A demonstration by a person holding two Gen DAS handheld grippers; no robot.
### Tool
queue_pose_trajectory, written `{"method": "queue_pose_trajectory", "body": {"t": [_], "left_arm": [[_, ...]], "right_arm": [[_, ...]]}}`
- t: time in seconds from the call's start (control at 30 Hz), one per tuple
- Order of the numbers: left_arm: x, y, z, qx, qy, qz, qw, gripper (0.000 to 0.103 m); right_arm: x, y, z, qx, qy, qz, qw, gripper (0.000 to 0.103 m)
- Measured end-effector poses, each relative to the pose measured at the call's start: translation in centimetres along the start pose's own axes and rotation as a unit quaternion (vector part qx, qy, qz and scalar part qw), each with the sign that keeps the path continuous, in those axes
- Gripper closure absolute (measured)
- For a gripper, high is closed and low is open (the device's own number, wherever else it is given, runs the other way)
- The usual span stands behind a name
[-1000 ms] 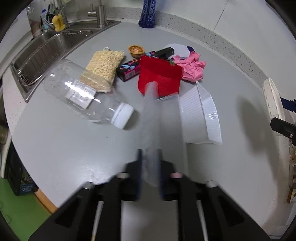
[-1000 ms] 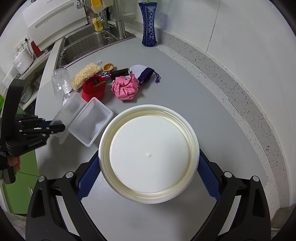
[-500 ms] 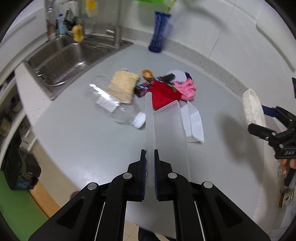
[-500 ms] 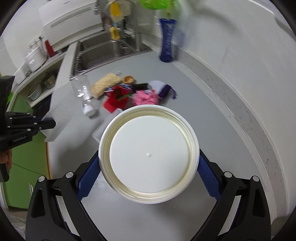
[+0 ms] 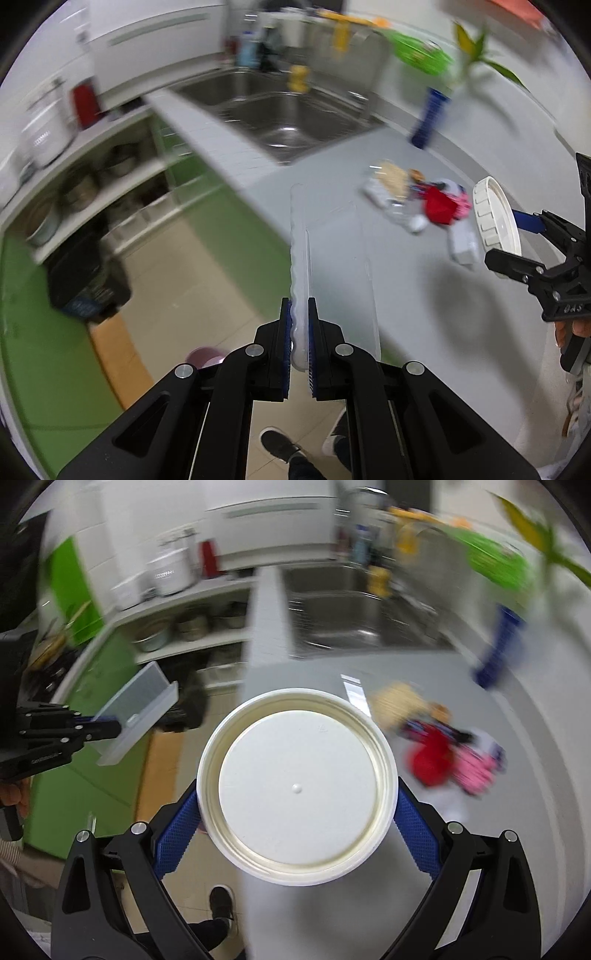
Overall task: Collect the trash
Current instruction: 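Carry the tray with the left gripper while the right carries the lid to the wastebasket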
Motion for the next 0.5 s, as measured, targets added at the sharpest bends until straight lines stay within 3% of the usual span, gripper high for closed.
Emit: {"method": "queue_pose_trajectory", "body": {"t": [0.27,0.37,0.5], "left_arm": [[11.4,-5.6,-1.2,0.009,0.072,-0.083,0.9939,0.095],[15.6,-9.7,0.9,0.019,0.091,-0.117,0.9888,0.095],[20.1,-16.1,5.9,0.044,0.099,-0.152,0.9825,0.095]], "right_arm": [[12.7,0.5,9.4,0.034,0.092,-0.049,0.994,0.008],[16.9,-1.5,14.4,0.054,0.115,-0.075,0.989,0.008],[20.7,-6.8,22.4,0.09,0.132,-0.097,0.982,0.008]]}}
Point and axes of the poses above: each gripper's, at about its wrist camera, not at the fingertips, and z roughly the way its jaws point, x to its left, y to its top, the point moved 4 cm from there along z, roughly the way its jaws point, and after that the axes turned 14 degrees about -x, right-handed, at the moved point
